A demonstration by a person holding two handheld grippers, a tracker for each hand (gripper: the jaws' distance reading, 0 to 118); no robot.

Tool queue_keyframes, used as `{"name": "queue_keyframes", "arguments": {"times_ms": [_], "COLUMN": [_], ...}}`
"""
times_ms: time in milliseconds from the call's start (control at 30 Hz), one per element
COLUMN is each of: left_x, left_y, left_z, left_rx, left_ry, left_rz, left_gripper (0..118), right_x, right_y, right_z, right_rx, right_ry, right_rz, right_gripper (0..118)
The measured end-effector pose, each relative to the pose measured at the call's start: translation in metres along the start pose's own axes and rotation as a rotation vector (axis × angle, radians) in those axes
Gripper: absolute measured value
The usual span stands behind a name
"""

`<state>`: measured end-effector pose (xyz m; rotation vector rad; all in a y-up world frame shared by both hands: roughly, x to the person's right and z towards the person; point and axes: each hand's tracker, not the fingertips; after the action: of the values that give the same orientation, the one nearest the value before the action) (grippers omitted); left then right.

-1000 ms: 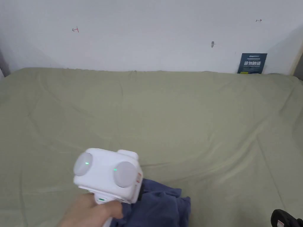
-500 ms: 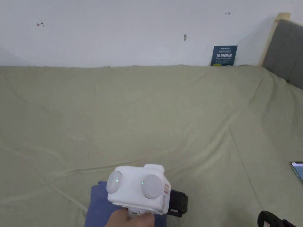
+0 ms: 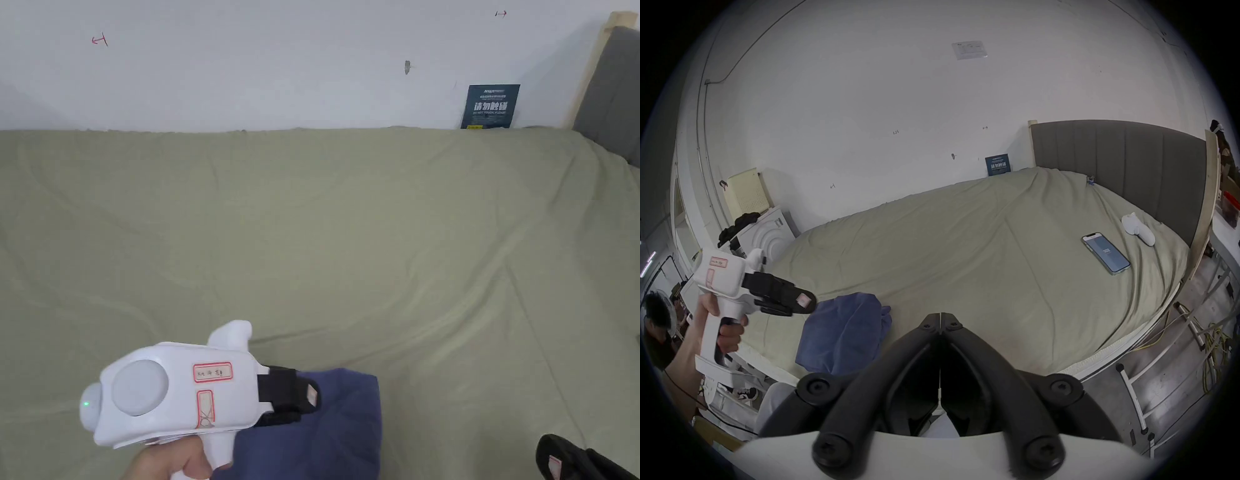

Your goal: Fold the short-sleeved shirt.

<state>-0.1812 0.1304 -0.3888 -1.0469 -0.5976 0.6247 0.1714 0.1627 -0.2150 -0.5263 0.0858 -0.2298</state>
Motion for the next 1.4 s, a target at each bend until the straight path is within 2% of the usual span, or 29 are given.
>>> {"name": "queue_keyframes", "arguments": {"times_ms": [167,267,300,367,500,600,733,833,900,933,967,1000,1067,1133,1167,1200,1233,1267,1300,1367,1400], "left_x": [-0.03,-0.054,-0.062,-0.067,-0.048,-0.04,-0.052,-0.078,-0.1,-0.105,-0.113,-0.12,-0.131,-0.135,-0.136,-0.139,-0.14,-0.141,-0.134,-0.129,-0.127], "left_y": [-0.005,-0.008,-0.008,-0.005,0.005,0.021,0.044,0.042,0.035,0.031,0.027,0.024,0.02,0.018,0.019,0.02,0.02,0.021,0.017,0.03,0.033], "left_z": [-0.07,-0.1,-0.103,-0.096,-0.059,-0.014,0.041,0.069,0.079,0.08,0.081,0.082,0.084,0.079,0.073,0.067,0.059,0.051,0.065,0.04,0.037], "left_rx": [-0.102,-0.11,-0.112,-0.097,-0.035,0.011,0.039,0.059,0.054,0.057,0.053,0.049,0.043,0.024,0.009,-0.013,-0.023,-0.037,-0.064,-0.057,-0.115], "left_ry": [-0.092,-0.041,-0.036,-0.122,-0.05,-0.025,0.149,0.235,0.237,0.242,0.247,0.253,0.234,0.167,0.116,0.056,0.031,-0.009,-0.023,-0.072,-0.073], "left_rz": [0.025,0.025,0.042,0.08,0.019,-0.029,-0.124,-0.077,-0.044,-0.031,-0.022,-0.007,0.009,0.001,-0.01,0.003,0.01,0.014,0.014,0.021,0.057], "left_gripper": [0,0,0,0,0,0,0,0,0,0,0,0,0,0,7,27,86,118,116,114,114], "right_x": [-0.003,-0.005,-0.006,-0.009,-0.02,-0.033,-0.054,-0.064,-0.06,-0.057,-0.049,-0.037,-0.014,-0.004,-0.003,-0.002,-0.007,-0.009,-0.01,-0.013,-0.015], "right_y": [-0.004,-0.005,-0.005,-0.004,0.0,0.006,0.002,-0.015,-0.037,-0.047,-0.058,-0.065,-0.067,-0.062,-0.06,-0.059,-0.057,-0.057,-0.058,-0.058,-0.059], "right_z": [-0.009,-0.016,-0.019,-0.026,-0.052,-0.088,-0.159,-0.211,-0.249,-0.261,-0.272,-0.279,-0.282,-0.279,-0.28,-0.28,-0.277,-0.276,-0.277,-0.275,-0.274], "right_rx": [-0.055,-0.097,-0.108,-0.131,-0.19,-0.256,-0.396,-0.49,-0.61,-0.643,-0.656,-0.666,-0.638,-0.632,-0.64,-0.644,-0.651,-0.652,-0.653,-0.655,-0.656], "right_ry": [0.011,0.016,0.019,0.037,0.123,0.276,0.516,0.69,0.838,0.858,0.824,0.835,0.965,0.919,0.915,0.92,0.923,0.921,0.921,0.929,0.933], "right_rz": [-0.004,0.005,0.009,0.013,0.026,-0.057,-0.211,-0.297,-0.414,-0.437,-0.426,-0.453,-0.603,-0.57,-0.557,-0.557,-0.555,-0.551,-0.55,-0.574,-0.591], "right_gripper": [0,0,0,0,0,0,0,0,0,0,0,0,0,0,0,0,0,0,0,0,0]}}
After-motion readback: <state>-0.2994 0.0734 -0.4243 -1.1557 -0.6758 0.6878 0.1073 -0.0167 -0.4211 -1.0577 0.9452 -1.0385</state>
